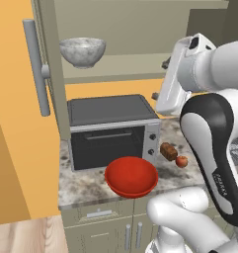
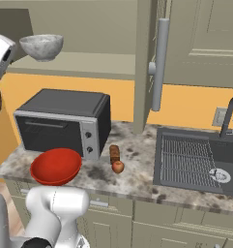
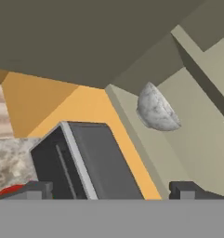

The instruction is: Pick both bowls and place them on the counter. Then place the bread in one bowl and place the apple in the other bowl.

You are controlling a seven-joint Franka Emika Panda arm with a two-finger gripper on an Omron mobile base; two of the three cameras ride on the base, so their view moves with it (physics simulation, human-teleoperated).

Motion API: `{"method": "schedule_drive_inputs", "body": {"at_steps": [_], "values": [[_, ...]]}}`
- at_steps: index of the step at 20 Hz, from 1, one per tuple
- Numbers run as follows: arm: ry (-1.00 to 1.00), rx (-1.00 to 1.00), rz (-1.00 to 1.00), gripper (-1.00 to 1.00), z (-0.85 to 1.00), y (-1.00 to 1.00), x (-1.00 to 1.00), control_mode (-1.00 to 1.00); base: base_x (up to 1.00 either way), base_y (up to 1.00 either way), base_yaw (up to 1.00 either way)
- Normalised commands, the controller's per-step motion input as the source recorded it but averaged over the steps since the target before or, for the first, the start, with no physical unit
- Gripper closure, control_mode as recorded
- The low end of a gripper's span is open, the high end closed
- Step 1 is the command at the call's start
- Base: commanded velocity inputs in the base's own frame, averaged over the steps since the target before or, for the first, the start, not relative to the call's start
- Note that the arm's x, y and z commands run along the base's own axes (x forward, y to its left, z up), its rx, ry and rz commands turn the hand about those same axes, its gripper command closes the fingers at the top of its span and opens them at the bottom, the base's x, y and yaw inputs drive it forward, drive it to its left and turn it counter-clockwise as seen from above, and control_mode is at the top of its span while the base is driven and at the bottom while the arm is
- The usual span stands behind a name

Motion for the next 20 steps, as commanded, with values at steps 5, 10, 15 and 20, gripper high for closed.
{"method": "schedule_drive_inputs", "body": {"at_steps": [5,10,15,20], "values": [[-0.17,-0.02,0.2,-1.0,0.14,0.16,0.19,-1.0,0.0,0.0,0.0],[-0.02,-0.01,0.22,-1.0,0.02,0.26,0.41,-1.0,0.0,0.0,0.0],[-0.01,0.0,0.03,-1.0,-0.08,-0.04,0.1,-1.0,0.0,0.0,0.0],[-0.09,0.0,0.16,-1.0,0.02,-0.02,0.33,-1.0,0.0,0.0,0.0]]}}
